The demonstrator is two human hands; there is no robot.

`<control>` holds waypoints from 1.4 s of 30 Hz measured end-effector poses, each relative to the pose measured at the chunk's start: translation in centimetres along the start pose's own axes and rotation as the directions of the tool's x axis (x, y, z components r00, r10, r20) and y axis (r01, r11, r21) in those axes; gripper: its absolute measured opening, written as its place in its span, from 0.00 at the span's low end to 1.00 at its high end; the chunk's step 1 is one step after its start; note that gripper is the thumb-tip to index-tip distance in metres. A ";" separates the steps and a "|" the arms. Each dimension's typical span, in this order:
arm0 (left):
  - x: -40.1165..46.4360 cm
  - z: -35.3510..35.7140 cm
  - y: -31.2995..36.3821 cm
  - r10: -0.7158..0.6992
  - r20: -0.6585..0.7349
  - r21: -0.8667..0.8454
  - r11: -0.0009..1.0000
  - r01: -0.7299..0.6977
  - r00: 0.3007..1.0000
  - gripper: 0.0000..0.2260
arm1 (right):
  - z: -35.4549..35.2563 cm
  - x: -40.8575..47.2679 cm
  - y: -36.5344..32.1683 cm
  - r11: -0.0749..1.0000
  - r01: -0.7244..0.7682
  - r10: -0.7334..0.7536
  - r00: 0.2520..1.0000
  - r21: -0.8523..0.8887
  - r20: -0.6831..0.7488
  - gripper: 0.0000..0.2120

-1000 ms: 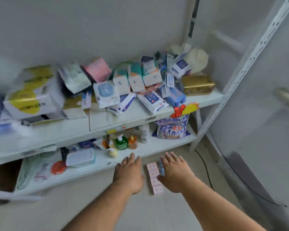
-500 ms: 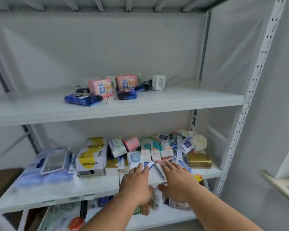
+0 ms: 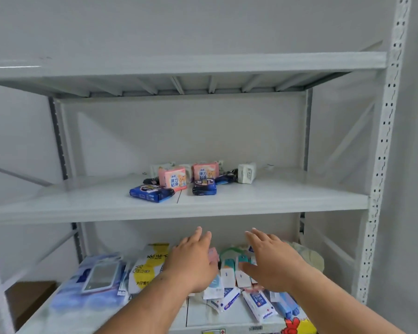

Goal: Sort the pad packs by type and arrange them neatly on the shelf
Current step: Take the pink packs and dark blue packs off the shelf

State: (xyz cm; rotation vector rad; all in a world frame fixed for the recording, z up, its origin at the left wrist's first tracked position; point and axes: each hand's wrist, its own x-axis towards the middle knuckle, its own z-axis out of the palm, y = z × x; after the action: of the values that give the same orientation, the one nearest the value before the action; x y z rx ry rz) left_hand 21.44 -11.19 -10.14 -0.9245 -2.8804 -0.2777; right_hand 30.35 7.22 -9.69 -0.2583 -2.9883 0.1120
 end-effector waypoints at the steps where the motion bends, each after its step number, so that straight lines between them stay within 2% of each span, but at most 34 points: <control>1: 0.4 -0.6 -0.4 0.000 -0.011 -0.005 1.000 0.000 1.000 0.33 | -0.5 0.4 -0.3 1.000 -0.003 0.003 1.000 -0.005 -0.004 0.38; 16: 8.2 -5.6 -10.6 0.079 -0.094 -0.037 0.996 -0.083 0.992 0.33 | -3.1 10.6 -8.5 0.996 -0.076 0.073 0.995 -0.050 -0.064 0.37; 23: 11.9 -6.0 -14.2 0.079 -0.103 -0.070 0.994 -0.086 0.992 0.33 | -3.5 14.6 -9.3 0.991 -0.119 0.114 0.990 -0.062 -0.080 0.36; 32: 16.0 -5.0 -13.1 0.086 -0.103 -0.098 0.991 -0.096 0.991 0.33 | -4.0 18.2 -5.9 0.989 -0.129 0.124 0.989 -0.072 -0.079 0.36; 42: 19.4 -5.5 -8.3 0.077 -0.114 -0.026 0.996 -0.081 0.991 0.33 | -4.6 21.2 0.1 0.997 -0.071 0.068 0.990 -0.019 -0.127 0.35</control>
State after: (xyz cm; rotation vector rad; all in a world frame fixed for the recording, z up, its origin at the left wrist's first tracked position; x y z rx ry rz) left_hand 1.09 -7.95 -2.94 -0.9919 -2.7373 -0.3556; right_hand 10.40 11.28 -2.33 -0.3587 -2.8569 0.0650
